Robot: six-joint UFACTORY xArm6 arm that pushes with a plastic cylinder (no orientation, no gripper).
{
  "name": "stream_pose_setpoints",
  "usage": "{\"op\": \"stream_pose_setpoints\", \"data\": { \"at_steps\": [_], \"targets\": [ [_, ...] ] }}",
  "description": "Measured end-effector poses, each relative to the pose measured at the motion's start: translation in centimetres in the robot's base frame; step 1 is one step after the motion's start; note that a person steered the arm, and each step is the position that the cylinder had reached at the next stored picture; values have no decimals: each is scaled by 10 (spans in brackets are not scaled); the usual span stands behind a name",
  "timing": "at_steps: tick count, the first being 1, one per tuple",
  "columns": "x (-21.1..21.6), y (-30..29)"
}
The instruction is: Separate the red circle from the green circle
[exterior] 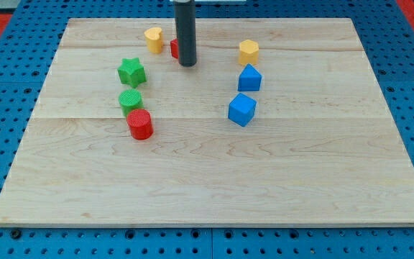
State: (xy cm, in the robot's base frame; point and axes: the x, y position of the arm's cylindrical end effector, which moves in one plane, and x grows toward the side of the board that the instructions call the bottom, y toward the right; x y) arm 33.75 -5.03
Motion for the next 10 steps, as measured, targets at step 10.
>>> {"op": "stream_pose_setpoints", "data": {
  "at_steps": [10],
  "targets": [
    [135,-139]
  ]
}}
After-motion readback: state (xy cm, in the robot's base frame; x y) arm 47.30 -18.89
